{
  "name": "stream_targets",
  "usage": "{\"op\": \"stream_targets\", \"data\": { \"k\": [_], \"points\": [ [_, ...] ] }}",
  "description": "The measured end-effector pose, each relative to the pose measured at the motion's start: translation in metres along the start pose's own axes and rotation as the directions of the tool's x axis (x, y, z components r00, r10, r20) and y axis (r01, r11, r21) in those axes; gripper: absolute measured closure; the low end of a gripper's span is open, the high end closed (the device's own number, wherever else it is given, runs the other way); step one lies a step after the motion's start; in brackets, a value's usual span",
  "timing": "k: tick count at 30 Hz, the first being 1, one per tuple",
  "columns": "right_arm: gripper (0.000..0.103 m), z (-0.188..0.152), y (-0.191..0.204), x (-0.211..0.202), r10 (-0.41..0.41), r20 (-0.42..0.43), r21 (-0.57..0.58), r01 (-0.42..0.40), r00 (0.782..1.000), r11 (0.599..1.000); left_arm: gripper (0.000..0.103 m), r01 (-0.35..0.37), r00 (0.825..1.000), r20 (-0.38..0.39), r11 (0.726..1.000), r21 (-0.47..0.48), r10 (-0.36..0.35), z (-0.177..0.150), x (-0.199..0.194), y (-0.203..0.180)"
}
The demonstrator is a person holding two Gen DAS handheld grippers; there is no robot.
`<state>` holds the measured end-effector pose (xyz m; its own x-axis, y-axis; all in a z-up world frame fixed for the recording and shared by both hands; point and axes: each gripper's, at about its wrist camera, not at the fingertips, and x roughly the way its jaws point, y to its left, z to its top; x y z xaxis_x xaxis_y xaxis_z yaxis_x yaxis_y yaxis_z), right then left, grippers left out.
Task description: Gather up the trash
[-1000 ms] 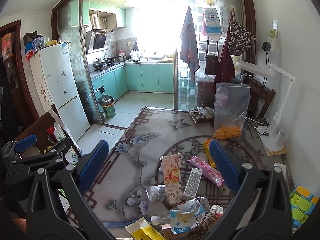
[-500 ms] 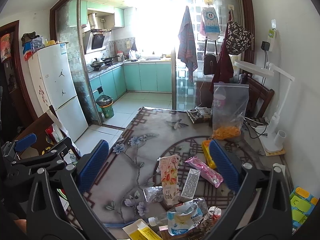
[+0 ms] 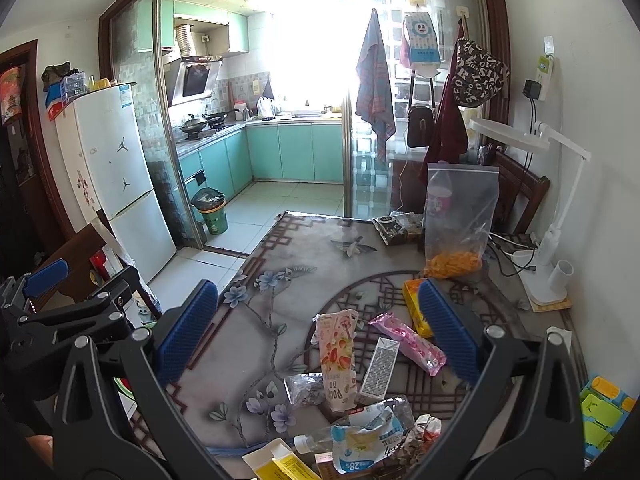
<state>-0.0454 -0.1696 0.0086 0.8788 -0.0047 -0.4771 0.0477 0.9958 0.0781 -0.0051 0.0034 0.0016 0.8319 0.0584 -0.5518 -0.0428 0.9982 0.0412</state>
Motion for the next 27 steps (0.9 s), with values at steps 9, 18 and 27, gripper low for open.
{"op": "stream_targets", "data": {
  "k": [9, 18, 27],
  "points": [
    [0.004, -0.005, -0.004, 0.004, -0.001, -0.008, 0.003, 0.001, 1.0, 1.0, 0.008, -0.001, 1.0, 0.0, 1.0, 0.001, 0.001, 0.001, 0.0, 0.0],
    [0.004, -0.017, -0.007, 0.02, -0.007, -0.097, -0.061, 0.001, 0.995, 0.998, 0.008, 0.033, 0.999, 0.036, 0.999, 0.025, -0.034, -0.003, -0.004, 0.003],
    [0.004, -0.107, -0.022, 0.044, 0.232, -0.498, -0.023, -0.281, 0.835, 0.96, 0.008, 0.179, 0.969, -0.191, 0.977, 0.111, -0.156, -0.073, 0.032, 0.02]
  ]
}}
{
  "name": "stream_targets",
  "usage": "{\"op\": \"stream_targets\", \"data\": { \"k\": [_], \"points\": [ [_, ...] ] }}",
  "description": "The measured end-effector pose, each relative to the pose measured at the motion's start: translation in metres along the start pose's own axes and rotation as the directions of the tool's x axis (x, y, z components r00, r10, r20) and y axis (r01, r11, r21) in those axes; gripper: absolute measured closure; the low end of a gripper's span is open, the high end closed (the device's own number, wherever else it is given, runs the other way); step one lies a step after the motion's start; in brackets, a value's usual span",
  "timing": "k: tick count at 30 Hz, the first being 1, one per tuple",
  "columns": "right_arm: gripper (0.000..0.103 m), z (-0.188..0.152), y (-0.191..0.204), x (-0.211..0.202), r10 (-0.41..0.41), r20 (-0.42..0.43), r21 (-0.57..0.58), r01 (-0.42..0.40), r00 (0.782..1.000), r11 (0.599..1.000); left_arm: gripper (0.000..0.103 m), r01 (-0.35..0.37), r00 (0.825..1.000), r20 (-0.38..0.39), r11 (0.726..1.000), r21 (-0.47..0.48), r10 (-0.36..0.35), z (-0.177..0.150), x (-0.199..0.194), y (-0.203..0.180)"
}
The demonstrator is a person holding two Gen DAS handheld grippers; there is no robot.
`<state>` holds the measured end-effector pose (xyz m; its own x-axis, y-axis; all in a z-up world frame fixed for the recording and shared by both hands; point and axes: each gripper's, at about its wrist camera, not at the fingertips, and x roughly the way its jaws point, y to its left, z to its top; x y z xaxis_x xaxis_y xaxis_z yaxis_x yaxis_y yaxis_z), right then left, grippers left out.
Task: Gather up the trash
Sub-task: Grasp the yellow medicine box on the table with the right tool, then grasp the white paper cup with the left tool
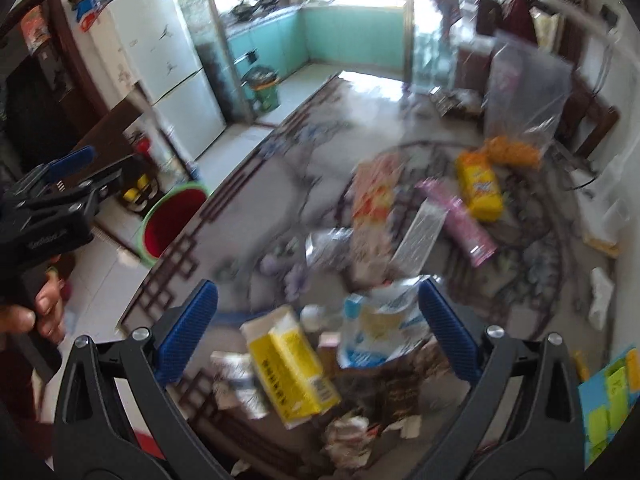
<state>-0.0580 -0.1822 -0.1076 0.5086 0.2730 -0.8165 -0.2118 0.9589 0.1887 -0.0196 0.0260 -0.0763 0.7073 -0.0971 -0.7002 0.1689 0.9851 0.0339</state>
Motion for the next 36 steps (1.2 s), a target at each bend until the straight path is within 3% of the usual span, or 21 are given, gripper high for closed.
{"op": "stream_targets", "data": {
  "k": [3, 7, 8, 10, 13, 15, 16, 20, 23, 26, 29, 32, 34, 35, 36],
  "points": [
    [0.006, -0.037, 0.011, 0.035, 0.058, -0.164, -0.035, -0.064, 0.985, 0.997, 0.008, -0.005, 0.996, -0.091, 1.0, -0.014, 0.004, -0.027, 0.016, 0.01],
    [0.042, -0.076, 0.038, 0.076, -0.007, -0.293, -0.164, -0.043, 0.956, 0.986, 0.009, -0.004, 0.982, -0.189, 0.999, -0.049, -0.005, -0.052, 0.029, 0.022],
    [0.047, -0.083, 0.042, 0.086, -0.016, -0.322, -0.187, -0.047, 0.946, 0.981, 0.009, -0.009, 0.98, -0.197, 0.998, -0.056, -0.003, -0.056, 0.03, 0.024],
    [0.048, -0.091, 0.046, 0.102, -0.031, -0.37, -0.212, -0.052, 0.928, 0.976, 0.009, -0.006, 0.978, -0.211, 0.998, -0.062, -0.008, -0.061, 0.029, 0.025],
    [0.048, -0.101, 0.049, 0.123, -0.077, -0.409, -0.26, -0.035, 0.909, 0.965, 0.009, 0.004, 0.974, -0.225, 0.998, -0.056, -0.017, -0.064, 0.029, 0.024],
    [0.055, -0.104, 0.048, 0.133, -0.115, -0.414, -0.29, -0.011, 0.903, 0.957, 0.009, 0.01, 0.974, -0.227, 0.999, -0.046, -0.02, -0.067, 0.031, 0.022],
    [0.059, -0.104, 0.047, 0.136, -0.12, -0.411, -0.291, -0.005, 0.904, 0.957, 0.009, 0.017, 0.973, -0.23, 0.999, -0.04, -0.026, -0.068, 0.032, 0.02],
    [0.061, -0.087, 0.038, 0.118, -0.019, -0.362, -0.198, -0.057, 0.932, 0.979, 0.009, 0.095, 0.956, -0.276, 0.995, -0.018, -0.096, -0.079, 0.036, 0.011],
    [0.063, -0.067, 0.029, 0.095, 0.027, -0.276, -0.134, -0.066, 0.961, 0.989, 0.009, 0.193, 0.914, -0.356, 0.98, -0.046, -0.196, -0.094, 0.045, 0.0],
    [0.066, -0.041, 0.017, 0.077, 0.014, -0.185, -0.088, -0.031, 0.983, 0.996, 0.009, 0.283, 0.83, -0.471, 0.953, -0.108, -0.3, -0.118, 0.066, -0.018],
    [0.079, -0.026, 0.002, 0.064, 0.009, -0.137, -0.046, -0.015, 0.99, 0.999, 0.018, 0.284, 0.776, -0.549, 0.95, -0.133, -0.309, -0.14, 0.085, -0.031],
    [0.079, -0.019, -0.008, 0.059, 0.005, -0.125, -0.019, -0.008, 0.992, 1.0, 0.02, 0.311, 0.683, -0.622, 0.923, -0.228, -0.384, -0.158, 0.106, -0.037],
    [0.079, -0.017, -0.012, 0.059, 0.003, -0.135, -0.011, -0.005, 0.991, 1.0, 0.019, 0.314, 0.651, -0.637, 0.91, -0.269, -0.413, -0.168, 0.116, -0.039],
    [0.08, -0.017, -0.014, 0.059, 0.003, -0.142, -0.01, -0.004, 0.99, 1.0, 0.026, 0.314, 0.641, -0.638, 0.905, -0.288, -0.426, -0.171, 0.118, -0.039],
    [0.08, -0.02, -0.014, 0.061, 0.002, -0.149, -0.009, -0.004, 0.989, 1.0, 0.041, 0.304, 0.636, -0.642, 0.904, -0.3, -0.428, -0.173, 0.121, -0.039]
  ]
}}
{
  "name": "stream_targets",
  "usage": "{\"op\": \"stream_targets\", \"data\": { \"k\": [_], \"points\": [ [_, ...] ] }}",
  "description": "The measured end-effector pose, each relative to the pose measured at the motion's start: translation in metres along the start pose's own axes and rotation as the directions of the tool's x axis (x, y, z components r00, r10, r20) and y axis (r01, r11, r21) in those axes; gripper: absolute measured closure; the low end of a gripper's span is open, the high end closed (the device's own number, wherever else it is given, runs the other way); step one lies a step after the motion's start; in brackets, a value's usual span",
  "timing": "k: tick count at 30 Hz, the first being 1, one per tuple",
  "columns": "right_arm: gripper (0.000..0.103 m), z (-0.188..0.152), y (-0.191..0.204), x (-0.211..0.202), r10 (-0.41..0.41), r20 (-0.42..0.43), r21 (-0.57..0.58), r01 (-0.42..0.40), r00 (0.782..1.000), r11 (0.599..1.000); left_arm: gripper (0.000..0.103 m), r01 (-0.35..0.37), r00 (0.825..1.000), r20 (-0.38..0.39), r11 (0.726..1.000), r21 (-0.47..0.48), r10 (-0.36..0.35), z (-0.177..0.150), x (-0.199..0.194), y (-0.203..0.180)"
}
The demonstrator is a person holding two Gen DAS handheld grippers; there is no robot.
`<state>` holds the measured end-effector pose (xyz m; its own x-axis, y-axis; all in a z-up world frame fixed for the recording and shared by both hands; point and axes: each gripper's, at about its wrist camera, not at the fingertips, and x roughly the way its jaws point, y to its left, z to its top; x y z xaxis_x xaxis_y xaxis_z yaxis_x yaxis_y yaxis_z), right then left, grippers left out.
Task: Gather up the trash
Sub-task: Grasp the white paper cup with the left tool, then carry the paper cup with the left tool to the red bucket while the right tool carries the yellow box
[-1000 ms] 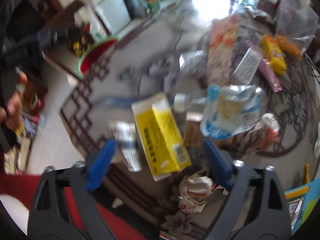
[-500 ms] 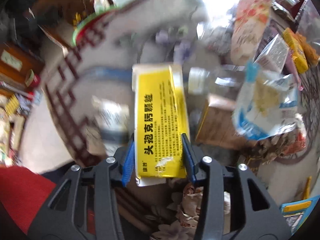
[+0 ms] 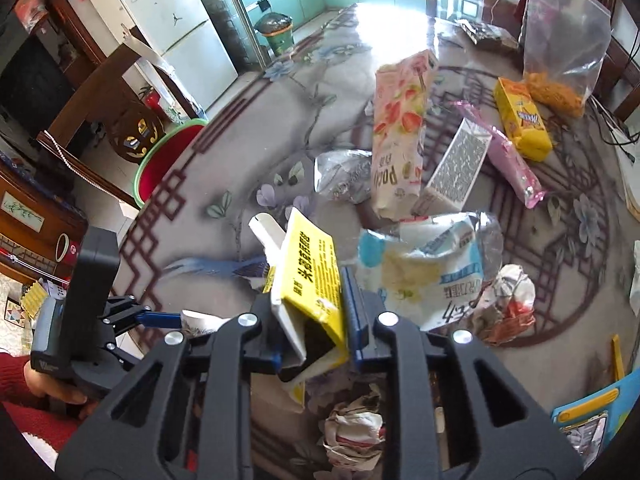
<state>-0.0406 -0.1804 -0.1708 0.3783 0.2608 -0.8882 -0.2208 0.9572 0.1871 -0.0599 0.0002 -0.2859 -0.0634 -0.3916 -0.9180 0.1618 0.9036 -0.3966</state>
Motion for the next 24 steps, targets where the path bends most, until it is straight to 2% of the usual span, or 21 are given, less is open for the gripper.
{"op": "stream_targets", "data": {
  "k": [1, 2, 5, 8, 10, 12, 16, 23, 24],
  "points": [
    [0.08, -0.001, 0.0, 0.001, 0.003, -0.008, 0.002, -0.003, 1.0, 1.0, 0.044, 0.003, 1.0, 0.009, 1.0, -0.008, -0.003, 0.0, 0.001, 0.001],
    [0.08, -0.003, -0.001, 0.003, 0.006, -0.012, 0.005, -0.006, 1.0, 1.0, 0.052, 0.015, 1.0, 0.018, 1.0, -0.009, -0.014, 0.0, 0.001, 0.001],
    [0.08, -0.006, 0.001, 0.008, 0.017, -0.011, 0.018, -0.017, 1.0, 1.0, 0.053, 0.02, 0.998, 0.054, 1.0, -0.017, -0.019, 0.002, -0.006, 0.003],
    [0.08, -0.004, 0.004, 0.002, 0.016, 0.016, 0.019, -0.016, 1.0, 1.0, 0.053, -0.022, 0.989, 0.145, 1.0, -0.006, 0.023, 0.006, -0.036, 0.0],
    [0.08, 0.001, 0.007, -0.005, 0.013, 0.042, 0.014, -0.014, 0.999, 1.0, 0.053, -0.078, 0.971, 0.225, 0.997, 0.007, 0.075, 0.012, -0.061, -0.004],
    [0.08, 0.006, 0.011, -0.011, 0.011, 0.067, 0.007, -0.011, 0.998, 1.0, 0.053, -0.147, 0.944, 0.3, 0.989, 0.017, 0.136, 0.016, -0.086, -0.007],
    [0.08, 0.019, 0.024, -0.021, 0.013, 0.113, -0.01, -0.012, 0.993, 1.0, 0.053, -0.267, 0.873, 0.426, 0.964, 0.015, 0.235, 0.028, -0.136, -0.011],
    [0.08, 0.048, 0.051, -0.03, 0.038, 0.178, -0.024, -0.034, 0.983, 0.999, 0.053, -0.406, 0.752, 0.559, 0.913, -0.024, 0.349, 0.052, -0.2, -0.006],
    [0.08, 0.052, 0.056, -0.03, 0.042, 0.185, -0.026, -0.038, 0.982, 0.999, 0.053, -0.416, 0.741, 0.569, 0.909, -0.027, 0.356, 0.057, -0.207, -0.003]
  ]
}}
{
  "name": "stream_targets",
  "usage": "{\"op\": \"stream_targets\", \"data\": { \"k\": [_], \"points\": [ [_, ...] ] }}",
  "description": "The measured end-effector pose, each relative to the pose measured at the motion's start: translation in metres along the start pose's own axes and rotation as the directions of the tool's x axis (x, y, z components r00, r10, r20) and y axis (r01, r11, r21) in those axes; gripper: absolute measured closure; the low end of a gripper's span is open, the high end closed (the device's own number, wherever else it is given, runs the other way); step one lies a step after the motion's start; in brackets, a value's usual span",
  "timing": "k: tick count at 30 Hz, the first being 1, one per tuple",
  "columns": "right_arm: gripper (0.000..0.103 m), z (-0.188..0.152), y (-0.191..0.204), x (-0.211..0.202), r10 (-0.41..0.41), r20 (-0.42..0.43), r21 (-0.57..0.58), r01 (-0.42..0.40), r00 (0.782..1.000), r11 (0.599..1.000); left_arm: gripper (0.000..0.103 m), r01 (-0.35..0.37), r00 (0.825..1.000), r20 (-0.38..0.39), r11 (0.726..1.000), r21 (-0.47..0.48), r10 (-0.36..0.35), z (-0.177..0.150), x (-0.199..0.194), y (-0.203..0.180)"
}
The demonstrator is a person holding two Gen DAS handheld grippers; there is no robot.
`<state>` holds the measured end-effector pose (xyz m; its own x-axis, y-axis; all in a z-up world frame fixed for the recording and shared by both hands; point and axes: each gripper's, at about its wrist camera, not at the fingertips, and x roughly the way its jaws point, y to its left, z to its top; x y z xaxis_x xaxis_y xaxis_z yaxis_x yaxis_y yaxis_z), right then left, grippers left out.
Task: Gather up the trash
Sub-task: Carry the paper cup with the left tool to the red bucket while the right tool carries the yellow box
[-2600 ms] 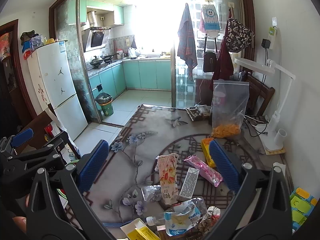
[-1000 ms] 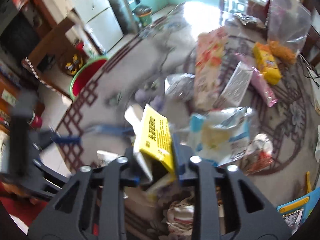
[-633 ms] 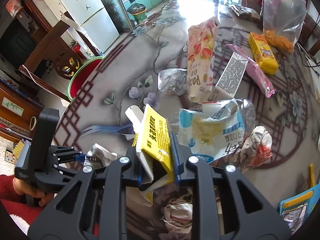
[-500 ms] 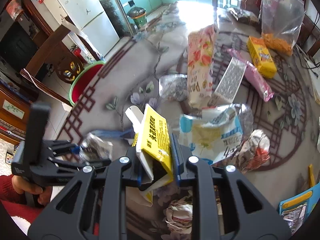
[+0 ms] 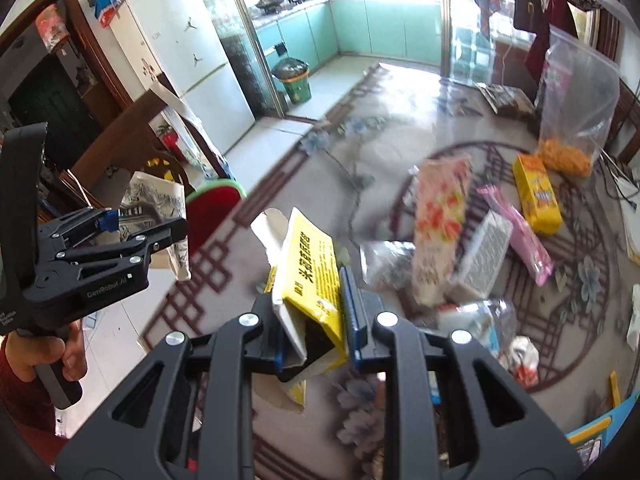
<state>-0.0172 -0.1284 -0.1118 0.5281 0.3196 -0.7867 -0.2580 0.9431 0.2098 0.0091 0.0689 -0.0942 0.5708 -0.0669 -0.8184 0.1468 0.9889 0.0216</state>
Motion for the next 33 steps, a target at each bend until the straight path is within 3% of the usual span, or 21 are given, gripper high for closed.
{"op": "stream_targets", "data": {
  "k": [8, 21, 33],
  "points": [
    [0.08, 0.038, 0.046, 0.02, 0.03, 0.035, -0.012, -0.03, 0.999, 0.999, 0.052, -0.047, 0.998, 0.029, 0.999, 0.008, 0.047, 0.019, 0.002, 0.043],
    [0.08, 0.071, 0.118, 0.116, 0.094, -0.059, 0.077, -0.09, 0.994, 0.993, 0.052, -0.105, 0.991, -0.092, 0.987, -0.123, 0.094, 0.017, 0.074, 0.179],
    [0.08, 0.08, 0.169, 0.199, 0.099, -0.169, 0.123, -0.078, 0.981, 0.989, 0.052, -0.095, 0.977, -0.205, 0.983, -0.158, 0.062, 0.011, 0.143, 0.241]
  ]
}}
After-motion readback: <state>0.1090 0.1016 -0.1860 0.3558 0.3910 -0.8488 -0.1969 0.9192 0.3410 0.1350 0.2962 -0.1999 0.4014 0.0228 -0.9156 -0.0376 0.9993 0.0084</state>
